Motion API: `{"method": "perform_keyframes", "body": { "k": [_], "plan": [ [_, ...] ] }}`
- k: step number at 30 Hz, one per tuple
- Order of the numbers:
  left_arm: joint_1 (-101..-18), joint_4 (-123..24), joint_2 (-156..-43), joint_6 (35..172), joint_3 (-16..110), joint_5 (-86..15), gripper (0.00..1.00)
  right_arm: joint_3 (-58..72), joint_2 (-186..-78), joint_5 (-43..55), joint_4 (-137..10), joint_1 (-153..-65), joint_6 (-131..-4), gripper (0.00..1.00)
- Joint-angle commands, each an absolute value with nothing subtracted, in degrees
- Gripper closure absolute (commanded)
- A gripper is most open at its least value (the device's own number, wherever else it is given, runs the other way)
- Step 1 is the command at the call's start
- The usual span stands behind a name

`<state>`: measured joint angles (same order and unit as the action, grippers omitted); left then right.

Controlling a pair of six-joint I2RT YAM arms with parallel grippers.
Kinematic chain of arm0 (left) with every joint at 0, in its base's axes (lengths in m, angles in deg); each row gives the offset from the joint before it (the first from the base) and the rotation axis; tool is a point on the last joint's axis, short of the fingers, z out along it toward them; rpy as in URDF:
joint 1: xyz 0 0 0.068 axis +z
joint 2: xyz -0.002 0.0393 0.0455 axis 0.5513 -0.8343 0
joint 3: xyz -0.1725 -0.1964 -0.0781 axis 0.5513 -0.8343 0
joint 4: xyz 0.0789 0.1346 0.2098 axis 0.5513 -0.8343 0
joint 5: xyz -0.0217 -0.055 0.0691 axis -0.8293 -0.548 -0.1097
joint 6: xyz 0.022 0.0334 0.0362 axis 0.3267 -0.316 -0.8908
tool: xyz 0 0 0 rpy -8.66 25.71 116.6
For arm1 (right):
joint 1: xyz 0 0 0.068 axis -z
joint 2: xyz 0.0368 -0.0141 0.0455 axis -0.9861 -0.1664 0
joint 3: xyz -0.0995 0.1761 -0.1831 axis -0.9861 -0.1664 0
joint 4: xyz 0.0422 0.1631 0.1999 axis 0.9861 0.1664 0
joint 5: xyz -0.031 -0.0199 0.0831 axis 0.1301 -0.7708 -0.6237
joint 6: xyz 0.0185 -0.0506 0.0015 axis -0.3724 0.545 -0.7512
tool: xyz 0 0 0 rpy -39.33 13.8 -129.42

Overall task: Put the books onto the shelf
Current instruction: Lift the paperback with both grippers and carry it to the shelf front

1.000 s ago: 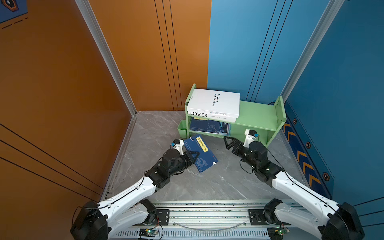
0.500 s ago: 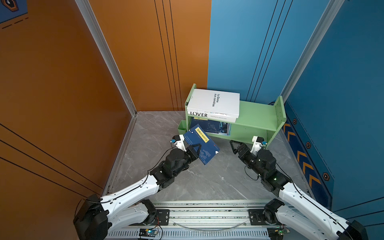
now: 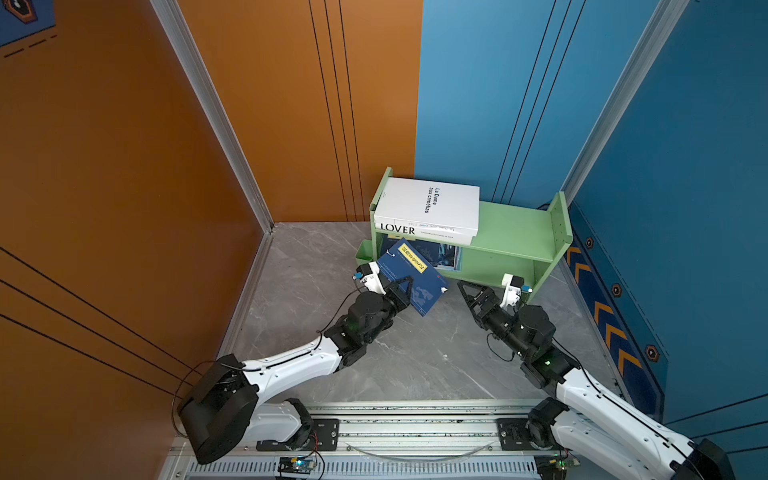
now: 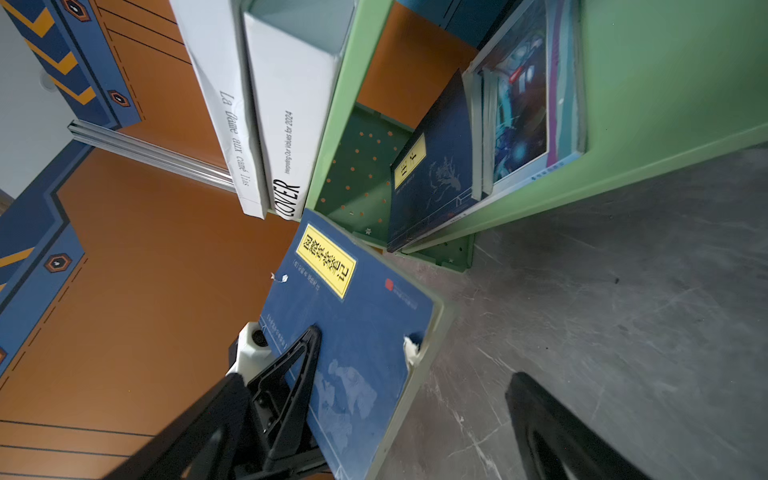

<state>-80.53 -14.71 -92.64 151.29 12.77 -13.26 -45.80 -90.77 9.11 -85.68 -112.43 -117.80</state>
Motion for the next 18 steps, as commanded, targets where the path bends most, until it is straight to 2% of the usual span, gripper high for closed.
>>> {"method": "perform_keyframes", "body": {
  "k": [1, 13, 15, 18],
  "plan": [
    [-81.47, -3.43, -94.68, 152.37, 14.65, -12.49, 1.00, -46.82, -89.81, 7.80, -89.56, -114.28, -119.40, 0.00],
    [-82.01, 22.71, -109.38, 164.87, 14.15, -15.87, 1.00, -47.40, -99.45, 10.43, -101.06, -118.46, -121.44, 0.03],
    [-82.40, 24.35, -110.98, 166.19, 14.23, -15.77, 1.00, -46.43, -101.88, 9.94, -102.61, -118.32, -121.31, 0.09],
    [-82.98, 26.09, -112.89, 167.55, 14.15, -15.45, 1.00, -45.32, -105.24, 9.55, -104.87, -117.89, -121.93, 0.24]
  ]
}}
